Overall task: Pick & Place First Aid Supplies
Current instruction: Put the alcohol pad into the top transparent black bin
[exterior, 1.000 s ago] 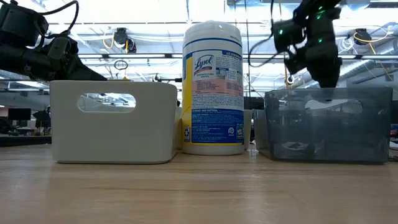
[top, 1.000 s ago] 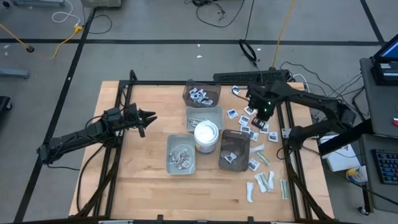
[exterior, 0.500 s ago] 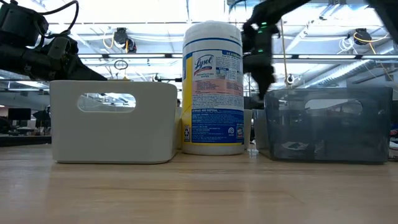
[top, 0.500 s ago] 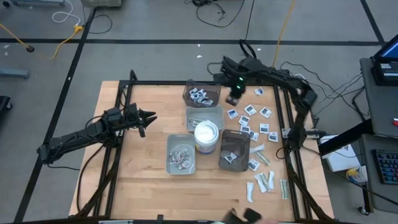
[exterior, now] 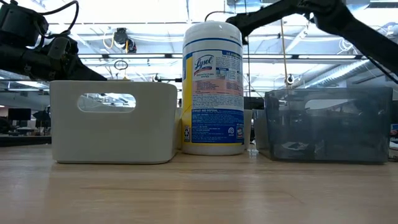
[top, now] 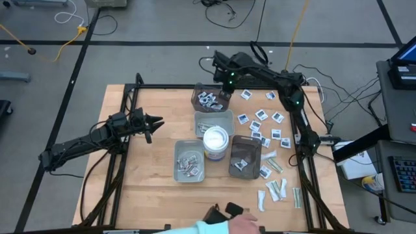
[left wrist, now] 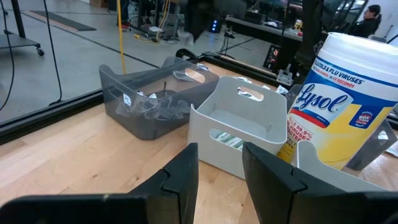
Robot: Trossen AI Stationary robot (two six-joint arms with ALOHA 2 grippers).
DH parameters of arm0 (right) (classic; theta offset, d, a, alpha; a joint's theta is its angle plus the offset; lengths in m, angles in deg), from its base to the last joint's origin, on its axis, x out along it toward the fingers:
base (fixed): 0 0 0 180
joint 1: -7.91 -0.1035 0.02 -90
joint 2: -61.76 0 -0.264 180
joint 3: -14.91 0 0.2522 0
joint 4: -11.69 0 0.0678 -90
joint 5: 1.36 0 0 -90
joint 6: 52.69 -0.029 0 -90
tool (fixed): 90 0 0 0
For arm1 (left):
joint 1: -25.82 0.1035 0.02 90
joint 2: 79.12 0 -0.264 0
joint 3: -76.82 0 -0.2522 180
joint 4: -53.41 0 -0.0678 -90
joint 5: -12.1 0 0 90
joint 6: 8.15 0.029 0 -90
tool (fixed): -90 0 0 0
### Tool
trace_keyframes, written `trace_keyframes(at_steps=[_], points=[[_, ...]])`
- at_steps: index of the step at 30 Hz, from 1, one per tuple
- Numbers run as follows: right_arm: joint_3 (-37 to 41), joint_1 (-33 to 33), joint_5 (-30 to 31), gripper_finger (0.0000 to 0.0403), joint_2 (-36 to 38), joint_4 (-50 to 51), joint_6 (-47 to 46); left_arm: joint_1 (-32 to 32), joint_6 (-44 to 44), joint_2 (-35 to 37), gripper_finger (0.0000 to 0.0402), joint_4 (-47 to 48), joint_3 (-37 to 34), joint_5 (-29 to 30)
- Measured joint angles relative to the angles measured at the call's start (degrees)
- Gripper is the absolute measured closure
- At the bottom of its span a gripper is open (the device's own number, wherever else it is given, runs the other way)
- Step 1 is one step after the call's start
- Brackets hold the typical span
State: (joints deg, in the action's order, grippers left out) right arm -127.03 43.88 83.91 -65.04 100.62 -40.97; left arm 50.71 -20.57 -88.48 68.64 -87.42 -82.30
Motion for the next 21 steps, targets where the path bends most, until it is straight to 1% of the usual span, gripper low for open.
trace_keyframes(at_steps=[5,10,14,18,21], points=[[0.1,-1.8,0.0,0.0403,-3.9,-2.2,0.1,0.0,0.0,0.0,0.0273,0.0,0.0,0.0],[0.1,-3.1,0.1,0.0403,-6.3,-6.4,0.4,0.0,0.0,0.0,0.0273,0.0,0.0,0.0],[0.1,-3.4,0.2,0.0396,-7.6,-8.2,2.5,0.0,0.0,0.0,0.0273,0.0,0.0,0.0],[0.2,-3.4,0.1,0.0373,-8.0,-7.6,4.2,0.0,0.0,0.0,0.0273,0.0,0.0,0.0],[0.2,-3.4,0.2,0.0336,-7.8,-7.7,4.1,0.0,0.0,0.0,0.0273,0.0,0.0,0.0]])
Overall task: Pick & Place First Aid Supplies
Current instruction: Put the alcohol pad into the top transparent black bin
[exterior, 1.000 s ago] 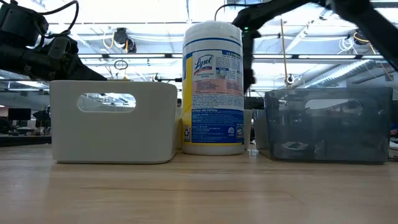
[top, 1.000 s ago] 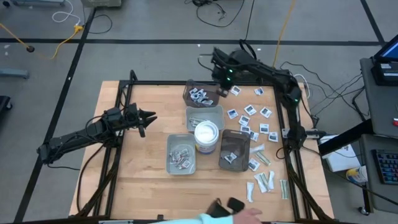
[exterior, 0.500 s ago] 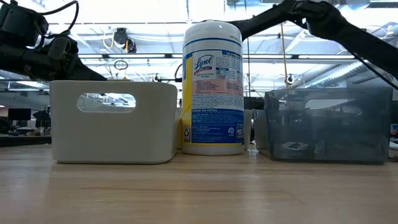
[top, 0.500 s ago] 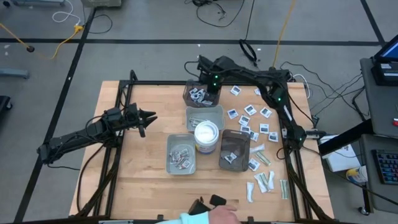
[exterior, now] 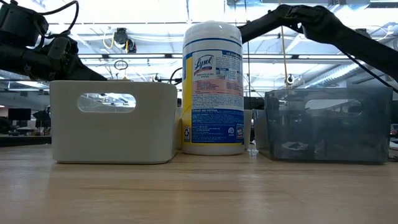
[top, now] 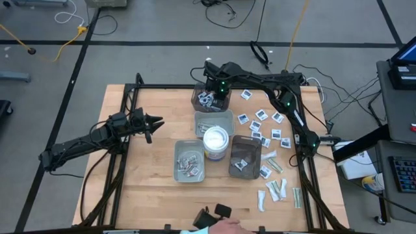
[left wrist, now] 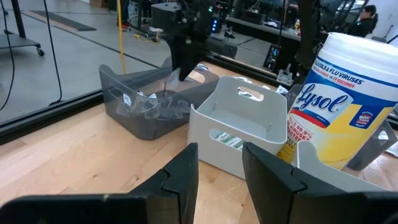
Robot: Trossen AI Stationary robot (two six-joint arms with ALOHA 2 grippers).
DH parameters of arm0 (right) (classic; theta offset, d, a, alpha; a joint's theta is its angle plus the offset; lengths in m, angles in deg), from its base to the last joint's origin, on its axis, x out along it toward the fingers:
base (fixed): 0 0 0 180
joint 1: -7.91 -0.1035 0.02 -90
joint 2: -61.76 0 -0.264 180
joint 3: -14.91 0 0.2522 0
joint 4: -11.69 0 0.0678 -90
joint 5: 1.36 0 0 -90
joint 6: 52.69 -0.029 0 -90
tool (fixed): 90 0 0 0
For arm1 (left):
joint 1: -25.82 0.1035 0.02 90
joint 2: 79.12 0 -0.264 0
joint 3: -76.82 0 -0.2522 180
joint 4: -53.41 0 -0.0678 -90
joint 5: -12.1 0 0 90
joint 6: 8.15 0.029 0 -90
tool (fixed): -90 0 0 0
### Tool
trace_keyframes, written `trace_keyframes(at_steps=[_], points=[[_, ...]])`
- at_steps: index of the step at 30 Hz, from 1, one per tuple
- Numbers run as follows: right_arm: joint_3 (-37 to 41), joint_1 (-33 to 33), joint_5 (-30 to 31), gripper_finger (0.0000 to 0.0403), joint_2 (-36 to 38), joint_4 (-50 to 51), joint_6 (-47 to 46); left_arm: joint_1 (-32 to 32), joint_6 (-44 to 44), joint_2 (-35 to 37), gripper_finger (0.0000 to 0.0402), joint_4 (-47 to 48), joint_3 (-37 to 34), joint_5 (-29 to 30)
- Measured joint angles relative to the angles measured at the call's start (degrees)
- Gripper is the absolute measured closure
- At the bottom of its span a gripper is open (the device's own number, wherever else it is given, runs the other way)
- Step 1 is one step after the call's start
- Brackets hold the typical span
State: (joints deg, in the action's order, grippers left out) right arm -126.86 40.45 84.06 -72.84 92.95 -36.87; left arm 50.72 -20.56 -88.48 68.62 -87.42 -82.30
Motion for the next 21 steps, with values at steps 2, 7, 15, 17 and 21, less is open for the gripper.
trace_keyframes(at_steps=[2,7,15,17,21], points=[[0.0,0.0,0.0,0.0303,0.0,0.0,-0.8,0.0,0.0,0.0,0.0273,0.0,0.0,0.0],[0.0,0.0,0.0,0.0226,0.5,0.4,-1.6,0.0,0.0,0.0,0.0273,0.0,0.0,0.0],[0.0,0.7,0.2,0.0192,6.4,2.3,-9.1,0.0,0.0,0.0,0.0273,0.0,0.0,0.0],[0.0,0.9,0.3,0.0196,7.7,4.0,-11.5,0.0,0.0,0.0,0.0273,0.0,0.0,0.0],[0.0,1.6,0.3,0.0206,9.0,8.3,-14.5,0.0,0.0,0.0,0.0273,0.0,0.0,0.0]])
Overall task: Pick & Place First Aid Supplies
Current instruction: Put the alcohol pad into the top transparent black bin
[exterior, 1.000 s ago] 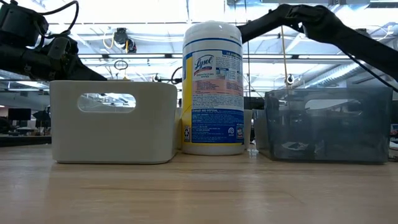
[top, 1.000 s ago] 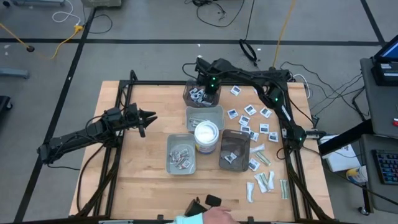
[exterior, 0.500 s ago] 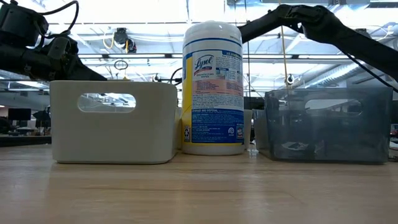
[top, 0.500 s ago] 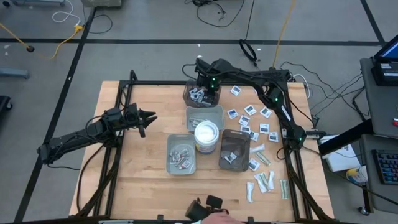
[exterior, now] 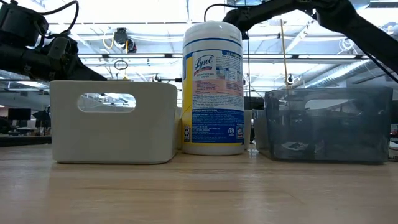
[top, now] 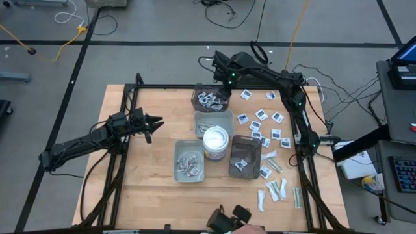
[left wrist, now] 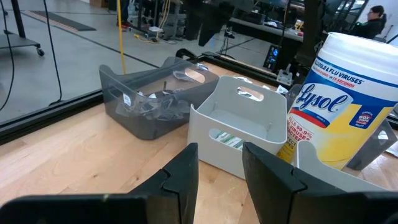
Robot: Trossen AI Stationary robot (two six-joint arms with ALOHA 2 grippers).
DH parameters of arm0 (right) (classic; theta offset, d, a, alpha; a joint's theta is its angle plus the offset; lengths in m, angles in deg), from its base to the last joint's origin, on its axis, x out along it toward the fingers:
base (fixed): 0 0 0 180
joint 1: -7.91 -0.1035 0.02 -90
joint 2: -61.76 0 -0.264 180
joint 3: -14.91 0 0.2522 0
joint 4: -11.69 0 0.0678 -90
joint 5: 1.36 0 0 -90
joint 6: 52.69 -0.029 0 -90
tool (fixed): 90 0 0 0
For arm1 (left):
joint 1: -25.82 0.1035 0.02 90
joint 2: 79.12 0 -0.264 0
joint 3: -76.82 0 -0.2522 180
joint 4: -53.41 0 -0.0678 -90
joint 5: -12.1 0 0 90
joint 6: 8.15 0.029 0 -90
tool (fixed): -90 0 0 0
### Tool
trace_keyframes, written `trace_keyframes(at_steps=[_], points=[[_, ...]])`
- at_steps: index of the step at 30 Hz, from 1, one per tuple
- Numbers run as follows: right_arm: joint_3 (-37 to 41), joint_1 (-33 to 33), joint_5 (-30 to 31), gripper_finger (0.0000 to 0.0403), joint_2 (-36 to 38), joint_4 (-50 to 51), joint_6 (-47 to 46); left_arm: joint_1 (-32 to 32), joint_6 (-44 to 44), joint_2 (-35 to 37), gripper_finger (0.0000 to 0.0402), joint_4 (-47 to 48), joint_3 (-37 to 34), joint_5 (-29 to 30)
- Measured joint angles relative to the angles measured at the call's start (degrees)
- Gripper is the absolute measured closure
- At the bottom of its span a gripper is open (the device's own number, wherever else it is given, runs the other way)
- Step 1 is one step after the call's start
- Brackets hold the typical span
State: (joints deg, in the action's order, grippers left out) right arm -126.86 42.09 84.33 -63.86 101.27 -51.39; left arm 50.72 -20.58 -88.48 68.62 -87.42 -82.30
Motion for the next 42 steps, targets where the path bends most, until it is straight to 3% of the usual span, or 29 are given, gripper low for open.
trace_keyframes(at_steps=[5,8,16,25,33,42], points=[[3.1,3.4,-0.2,0.0216,1.9,1.4,0.2,0.0,0.0,0.0,0.0273,0.0,0.0,0.0],[7.1,6.4,3.1,0.022,4.9,0.0,-0.1,0.0,0.0,0.0,0.0273,0.0,0.0,0.0],[24.8,14.7,8.9,0.0223,14.6,-7.4,-3.6,0.0,0.0,0.0,0.0273,0.0,0.0,0.0],[42.9,24.8,10.1,0.0228,23.7,-17.3,-4.6,0.0,0.0,0.0,0.0273,0.0,0.0,0.0],[47.0,29.2,10.5,0.0234,25.4,-18.4,-3.7,0.0,0.0,0.0,0.0273,0.0,0.0,0.0],[54.6,28.6,10.5,0.0234,25.4,-29.5,-5.3,0.0,0.0,0.0,0.0273,0.0,0.0,0.0]])
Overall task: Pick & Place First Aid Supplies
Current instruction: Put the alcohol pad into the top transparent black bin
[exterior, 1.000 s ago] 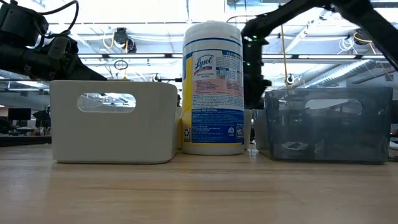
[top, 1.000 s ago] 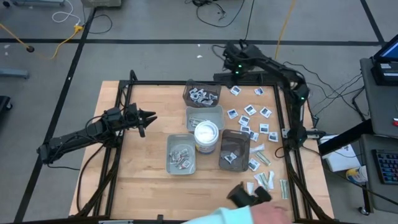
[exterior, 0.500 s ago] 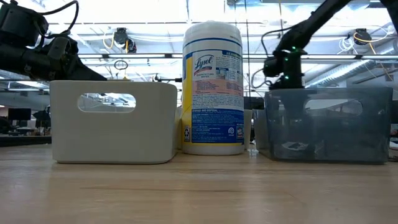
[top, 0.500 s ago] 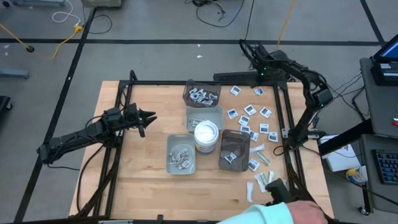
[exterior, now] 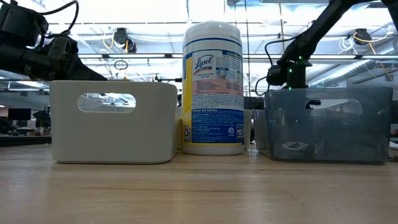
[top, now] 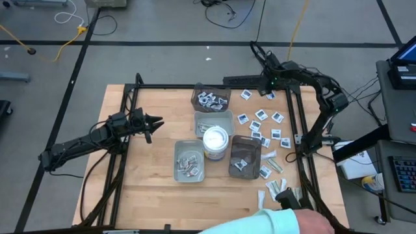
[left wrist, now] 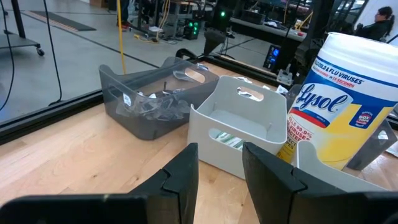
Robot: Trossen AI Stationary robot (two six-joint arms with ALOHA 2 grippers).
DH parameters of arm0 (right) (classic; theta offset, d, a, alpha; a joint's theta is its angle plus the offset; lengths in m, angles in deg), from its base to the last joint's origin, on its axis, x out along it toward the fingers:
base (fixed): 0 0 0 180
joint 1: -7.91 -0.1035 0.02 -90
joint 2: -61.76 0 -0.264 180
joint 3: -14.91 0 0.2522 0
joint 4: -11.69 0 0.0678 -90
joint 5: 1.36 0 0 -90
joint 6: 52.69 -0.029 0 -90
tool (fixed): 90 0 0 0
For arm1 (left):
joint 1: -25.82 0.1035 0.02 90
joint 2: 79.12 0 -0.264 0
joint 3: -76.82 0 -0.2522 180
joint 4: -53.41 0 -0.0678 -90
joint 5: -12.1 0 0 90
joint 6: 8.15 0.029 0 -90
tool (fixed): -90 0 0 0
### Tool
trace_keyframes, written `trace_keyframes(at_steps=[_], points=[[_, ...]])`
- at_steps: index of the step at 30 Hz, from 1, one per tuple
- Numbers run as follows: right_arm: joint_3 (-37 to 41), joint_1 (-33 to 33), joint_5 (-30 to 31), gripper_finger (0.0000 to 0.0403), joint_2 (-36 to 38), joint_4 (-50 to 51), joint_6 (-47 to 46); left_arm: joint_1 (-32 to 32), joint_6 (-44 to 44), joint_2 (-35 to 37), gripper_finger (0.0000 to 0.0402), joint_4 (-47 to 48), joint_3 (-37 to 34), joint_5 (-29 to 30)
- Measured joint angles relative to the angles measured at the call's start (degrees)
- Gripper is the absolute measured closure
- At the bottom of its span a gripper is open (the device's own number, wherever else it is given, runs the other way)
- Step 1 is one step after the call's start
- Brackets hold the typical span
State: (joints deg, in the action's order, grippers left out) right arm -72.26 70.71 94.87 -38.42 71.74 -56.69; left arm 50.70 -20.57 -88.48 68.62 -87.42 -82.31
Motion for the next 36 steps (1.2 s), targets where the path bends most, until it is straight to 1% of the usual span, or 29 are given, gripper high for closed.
trace_keyframes(at_steps=[4,8,10,14,18,20,22,28,29,33,36], points=[[4.2,-0.7,0.0,0.0234,0.0,-5.9,-1.3,0.0,0.0,0.0,0.0273,0.0,0.0,0.0],[7.2,-1.4,0.4,0.0234,-0.5,-8.4,-3.1,0.0,0.0,0.0,0.0273,0.0,0.0,0.0],[7.9,-1.6,1.2,0.0234,-1.3,-9.0,-4.0,0.0,0.0,0.0,0.0273,0.0,0.0,0.0],[8.0,-1.8,1.2,0.0234,-3.5,-9.1,-4.3,0.0,0.0,0.0,0.0273,0.0,0.0,0.0],[7.8,-1.9,1.3,0.0238,-4.3,-9.3,-4.4,0.0,0.0,0.0,0.0273,0.0,0.0,0.0],[7.8,-2.0,1.3,0.0251,-4.4,-9.4,-4.4,0.0,0.0,0.0,0.0273,0.0,0.0,0.0],[7.9,-2.0,1.2,0.0275,-4.4,-9.8,-4.4,0.0,0.0,0.0,0.0273,0.0,0.0,0.0],[7.9,-2.0,0.5,0.0384,-4.5,-10.1,-3.0,0.0,0.0,0.0,0.0273,0.0,0.0,0.0],[7.9,-2.0,0.4,0.0393,-4.5,-10.0,-2.4,0.0,0.0,0.0,0.0273,0.0,0.0,0.0],[7.9,-2.0,0.8,0.0398,-4.0,-9.1,-2.1,0.0,0.0,0.0,0.0273,0.0,0.0,0.0],[6.8,-2.5,1.6,0.0401,-2.0,-5.1,-0.9,0.0,0.0,0.0,0.0273,0.0,0.0,0.0]])
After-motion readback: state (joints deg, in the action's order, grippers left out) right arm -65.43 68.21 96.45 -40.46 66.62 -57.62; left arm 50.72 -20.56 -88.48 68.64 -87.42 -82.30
